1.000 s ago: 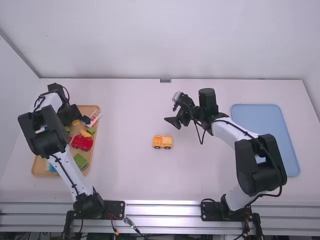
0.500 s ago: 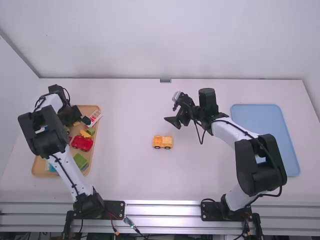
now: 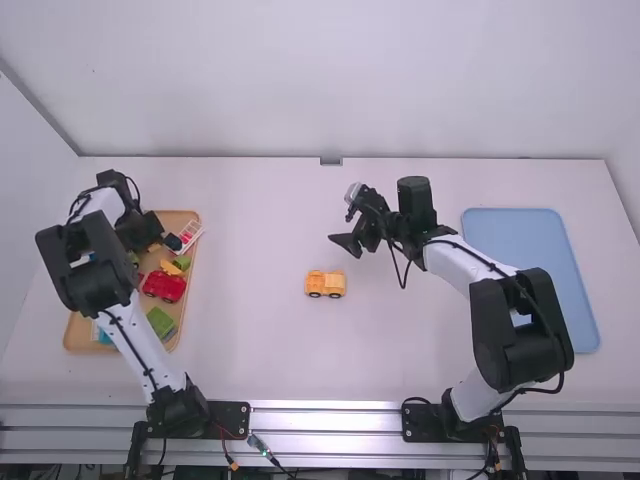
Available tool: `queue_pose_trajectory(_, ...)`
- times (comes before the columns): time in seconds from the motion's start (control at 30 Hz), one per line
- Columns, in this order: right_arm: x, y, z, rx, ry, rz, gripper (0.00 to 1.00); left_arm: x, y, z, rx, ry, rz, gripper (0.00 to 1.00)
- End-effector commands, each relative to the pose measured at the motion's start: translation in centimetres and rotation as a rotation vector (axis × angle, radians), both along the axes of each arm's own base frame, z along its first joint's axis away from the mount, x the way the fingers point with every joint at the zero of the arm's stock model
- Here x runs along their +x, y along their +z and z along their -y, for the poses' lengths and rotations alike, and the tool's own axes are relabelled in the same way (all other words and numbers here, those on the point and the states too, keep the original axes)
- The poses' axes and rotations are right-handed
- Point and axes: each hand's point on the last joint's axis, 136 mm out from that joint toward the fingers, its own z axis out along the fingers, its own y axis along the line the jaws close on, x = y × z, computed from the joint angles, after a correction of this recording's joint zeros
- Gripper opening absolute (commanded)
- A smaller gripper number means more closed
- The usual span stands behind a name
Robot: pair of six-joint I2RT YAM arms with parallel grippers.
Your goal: Assemble lego blocks to make yellow taxi
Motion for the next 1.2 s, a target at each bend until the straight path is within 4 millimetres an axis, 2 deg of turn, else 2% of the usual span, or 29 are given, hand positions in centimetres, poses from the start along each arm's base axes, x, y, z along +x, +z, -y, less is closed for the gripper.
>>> queue_pose_trajectory(0.0, 0.2, 0.7, -0.2, 0.013, 0.005, 0.011, 0.99, -0.3, -0.3, 0.4, -0.026, 0.002, 0.0, 0.21)
queue_pose_trajectory(0.07, -0.3, 1.0, -0.5, 0.035, 0.036, 0.007, 0.99, 0.1, 0.2, 0.1, -0.017, 0.007, 0.01, 0.07)
queue_pose_trajectory(0.17, -0.8, 1.9, -1.1, 0.077, 0.088, 0.022, 0.99, 0.8, 1.9, -0.3, -0.011, 0.046, 0.033, 0.02)
queue_pose_trajectory(0.3, -0.3, 3.0, -1.3, 0.095, 0.094, 0.087, 0.99, 2.4, 6.0, -1.0, 0.011, 0.096, 0.121, 0.02)
queue_pose_trajectory(0.37, -0.2, 3.2, -1.5, 0.101, 0.093, 0.089, 0.99, 2.7, 7.1, -1.1, 0.021, 0.101, 0.148, 0.02)
queue_pose_trajectory(0.43, 0.0, 3.6, -2.0, 0.122, 0.07, 0.074, 0.99, 3.5, 10.0, -0.3, 0.015, 0.04, 0.23, 0.02)
queue_pose_trajectory(0.5, 0.4, 3.9, -2.1, 0.131, 0.039, 0.063, 0.99, 4.2, 11.6, 0.9, 0.01, -0.033, 0.285, 0.02)
queue_pose_trajectory(0.53, 1.0, 4.0, -2.1, 0.137, -0.007, 0.048, 0.99, 4.7, 13.1, 2.2, 0.018, -0.12, 0.347, 0.02)
queue_pose_trajectory(0.63, 1.9, 4.2, -2.1, 0.148, -0.086, 0.027, 0.99, 4.9, 15.1, 4.6, 0.049, -0.199, 0.437, 0.02)
queue_pose_trajectory(0.7, 2.4, 4.6, -2.2, 0.167, -0.126, 0.015, 0.99, 5.0, 16.3, 7.7, 0.053, -0.312, 0.536, 0.02)
queue_pose_trajectory(0.73, 2.6, 4.9, -2.3, 0.183, -0.14, 0.013, 0.99, 5.0, 17.1, 10.6, 0.028, -0.446, 0.614, 0.02)
queue_pose_trajectory(0.77, 2.7, 5.2, -2.3, 0.195, -0.148, 0.014, 0.99, 4.9, 17.5, 12.3, 0.013, -0.531, 0.66, 0.02)
queue_pose_trajectory(0.8, 2.9, 5.6, -2.2, 0.216, -0.158, 0.007, 0.99, 4.4, 18.1, 15.3, -0.024, -0.68, 0.742, 0.02)
queue_pose_trajectory(0.83, 2.8, 6.1, -2.4, 0.238, -0.147, 0.002, 0.99, 3.5, 18.8, 18.2, -0.06, -0.824, 0.823, 0.02)
queue_pose_trajectory(0.87, 2.6, 6.5, -2.5, 0.256, -0.126, 0.005, 0.99, 2.8, 19.2, 20.1, -0.091, -0.912, 0.879, 0.02)
queue_pose_trajectory(0.9, 1.8, 7.3, -2.8, 0.291, -0.058, 0.001, 0.99, 1.1, 20.1, 23.6, -0.155, -1.071, 0.987, 0.02)
queue_pose_trajectory(0.93, 1.3, 7.6, -3.0, 0.307, -0.021, 0.001, 0.99, 0.5, 20.3, 24.7, -0.176, -1.124, 1.024, 0.02)
queue_pose_trajectory(0.97, -0.3, 8.7, -3.2, 0.35, 0.096, -0.002, 0.99, -1.4, 20.8, 27.6, -0.242, -1.253, 1.122, 0.02)
queue_pose_trajectory(1.0, -0.9, 9.0, -3.3, 0.363, 0.137, -0.002, 0.99, -2.0, 20.8, 28.4, -0.262, -1.287, 1.148, 0.02)
queue_pose_trajectory(1.03, -2.1, 9.6, -3.2, 0.388, 0.218, -0.006, 0.99, -3.1, 21.0, 30.1, -0.318, -1.348, 1.204, 0.02)
queue_pose_trajectory(1.07, -2.5, 9.8, -3.1, 0.398, 0.246, -0.011, 0.99, -3.5, 21.0, 30.8, -0.341, -1.368, 1.222, 0.02)
queue_pose_trajectory(1.1, -3.5, 10.3, -3.0, 0.421, 0.319, -0.02, 0.99, -4.6, 21.1, 32.4, -0.396, -1.426, 1.274, 0.02)
queue_pose_trajectory(1.13, -3.7, 10.4, -3.0, 0.425, 0.333, -0.021, 0.99, -4.8, 21.1, 32.8, -0.411, -1.439, 1.283, 0.02)
queue_pose_trajectory(1.17, -4.5, 10.7, -2.8, 0.438, 0.379, -0.039, 0.99, -5.8, 21.2, 34.3, -0.461, -1.494, 1.324, 0.02)
